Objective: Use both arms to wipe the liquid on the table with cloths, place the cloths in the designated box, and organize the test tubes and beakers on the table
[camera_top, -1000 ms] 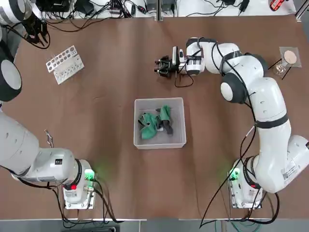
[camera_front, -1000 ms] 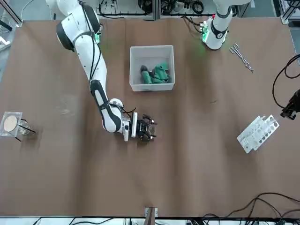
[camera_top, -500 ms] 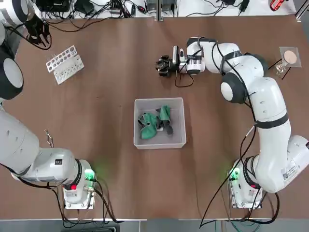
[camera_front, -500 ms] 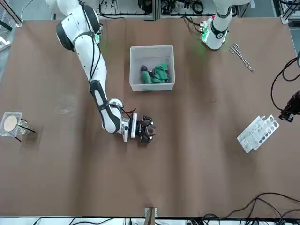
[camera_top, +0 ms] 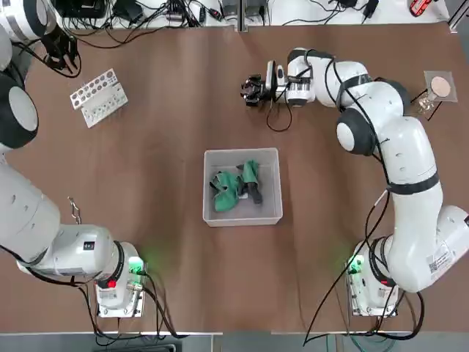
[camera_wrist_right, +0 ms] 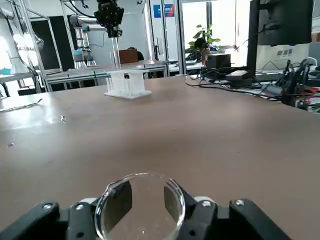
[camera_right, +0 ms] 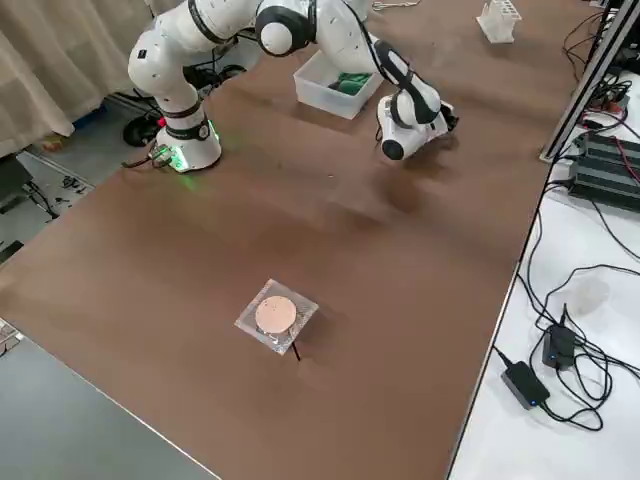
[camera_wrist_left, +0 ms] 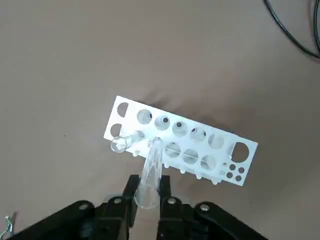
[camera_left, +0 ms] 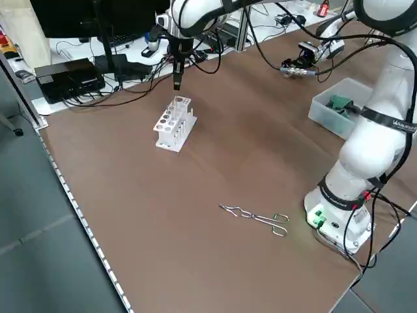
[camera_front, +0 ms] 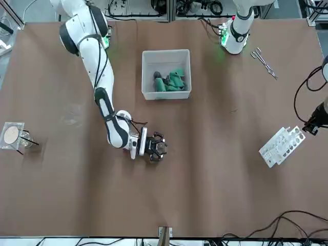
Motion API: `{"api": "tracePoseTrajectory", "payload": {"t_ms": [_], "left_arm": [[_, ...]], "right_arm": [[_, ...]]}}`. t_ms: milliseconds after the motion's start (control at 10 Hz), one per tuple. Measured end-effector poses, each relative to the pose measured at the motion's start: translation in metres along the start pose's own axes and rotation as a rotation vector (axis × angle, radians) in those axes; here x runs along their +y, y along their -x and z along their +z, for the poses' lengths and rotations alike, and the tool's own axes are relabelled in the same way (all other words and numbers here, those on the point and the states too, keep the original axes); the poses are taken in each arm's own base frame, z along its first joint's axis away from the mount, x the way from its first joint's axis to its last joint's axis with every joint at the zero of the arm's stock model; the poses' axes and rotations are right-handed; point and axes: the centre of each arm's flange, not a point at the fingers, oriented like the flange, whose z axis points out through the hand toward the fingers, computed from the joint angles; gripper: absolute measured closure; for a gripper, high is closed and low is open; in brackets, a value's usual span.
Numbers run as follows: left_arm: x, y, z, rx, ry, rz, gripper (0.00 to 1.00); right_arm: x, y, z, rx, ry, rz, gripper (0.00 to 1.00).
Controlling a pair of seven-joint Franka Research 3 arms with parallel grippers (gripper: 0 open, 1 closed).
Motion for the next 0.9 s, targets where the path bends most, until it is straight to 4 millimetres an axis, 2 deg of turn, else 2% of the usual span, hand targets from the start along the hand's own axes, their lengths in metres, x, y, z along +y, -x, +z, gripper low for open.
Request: {"api": "tracePoseTrajectory", "payload": {"t_ms": [300, 500, 600, 700, 900], "left_arm": [[0.002, 0.001, 0.0, 0.003, 0.002, 0.003, 0.36], [0.003, 0.0, -0.002, 0.008, 0.006, 0.003, 0.24], [0.005, -0.001, -0.006, 0.015, 0.012, 0.006, 0.08], [0.012, 0.0, -0.015, 0.028, 0.027, 0.028, 0.0], [0.042, 0.013, -0.046, 0.058, 0.069, 0.136, 0.0]], "right_arm": [[0.012, -0.002, -0.014, -0.065, -0.006, -0.02, 0.62], [0.041, -0.024, -0.047, -0.153, -0.016, -0.046, 0.62], [0.056, -0.038, -0.066, -0.192, -0.014, -0.054, 0.62], [0.068, -0.05, -0.084, -0.226, -0.013, -0.064, 0.61], [0.093, -0.065, -0.125, -0.299, -0.01, -0.084, 0.61]]}}
